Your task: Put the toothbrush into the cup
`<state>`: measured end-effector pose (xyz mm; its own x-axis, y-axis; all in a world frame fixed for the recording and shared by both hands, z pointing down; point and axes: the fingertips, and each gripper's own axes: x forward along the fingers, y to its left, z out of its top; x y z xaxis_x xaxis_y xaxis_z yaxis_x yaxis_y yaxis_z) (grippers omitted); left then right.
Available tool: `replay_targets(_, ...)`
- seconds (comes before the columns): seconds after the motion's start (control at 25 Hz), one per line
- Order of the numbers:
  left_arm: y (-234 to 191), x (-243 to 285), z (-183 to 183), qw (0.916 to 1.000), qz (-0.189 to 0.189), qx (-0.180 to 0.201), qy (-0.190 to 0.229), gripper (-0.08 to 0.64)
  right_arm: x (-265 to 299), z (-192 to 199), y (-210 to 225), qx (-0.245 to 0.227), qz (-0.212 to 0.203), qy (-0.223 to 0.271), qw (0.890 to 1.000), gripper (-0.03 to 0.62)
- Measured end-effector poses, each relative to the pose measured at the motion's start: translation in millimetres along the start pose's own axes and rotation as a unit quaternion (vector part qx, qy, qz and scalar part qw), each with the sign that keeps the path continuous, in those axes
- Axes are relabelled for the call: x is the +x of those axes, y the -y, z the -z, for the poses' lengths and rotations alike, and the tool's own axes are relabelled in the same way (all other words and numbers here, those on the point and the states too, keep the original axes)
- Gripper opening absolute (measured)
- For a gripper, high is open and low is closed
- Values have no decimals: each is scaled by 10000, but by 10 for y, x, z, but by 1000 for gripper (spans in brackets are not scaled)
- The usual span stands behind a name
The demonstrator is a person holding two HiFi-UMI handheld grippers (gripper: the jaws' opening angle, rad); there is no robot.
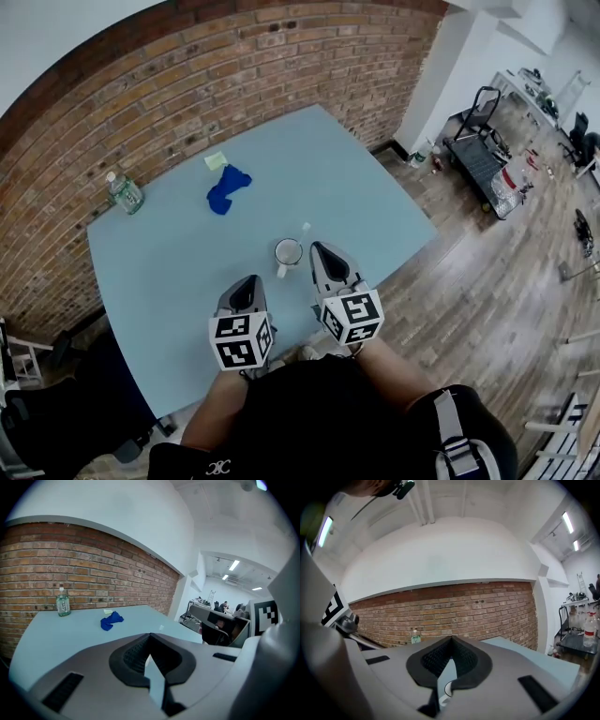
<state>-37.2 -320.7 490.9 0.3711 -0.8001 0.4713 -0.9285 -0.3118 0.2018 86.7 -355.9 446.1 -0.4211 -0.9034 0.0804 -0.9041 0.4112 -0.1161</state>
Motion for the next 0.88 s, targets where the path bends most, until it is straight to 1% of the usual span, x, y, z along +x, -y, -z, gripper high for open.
replay_targets(0.08, 42, 20, -4, 10000, 52, 26, -8, 6, -76, -33, -25, -40, -21, 58, 10000, 14)
replay_targets(0.16, 82, 39, -15, 9999, 110, 54, -13, 6, -131, -38, -29, 20, -63, 91, 9999, 14)
replay_targets(0.28, 122, 58, -44, 9998, 195, 78, -5, 6, -159, -1, 6, 133, -45, 44, 9999, 14)
replay_targets(0.44, 141, 48, -59, 9996, 275, 1, 17, 6, -174, 63, 21, 168, -3, -56, 9998, 14)
replay_targets(0.88, 86, 40, -33, 9997, 255, -42, -30, 6, -108, 167, 5, 280, 20, -216, 9994, 14)
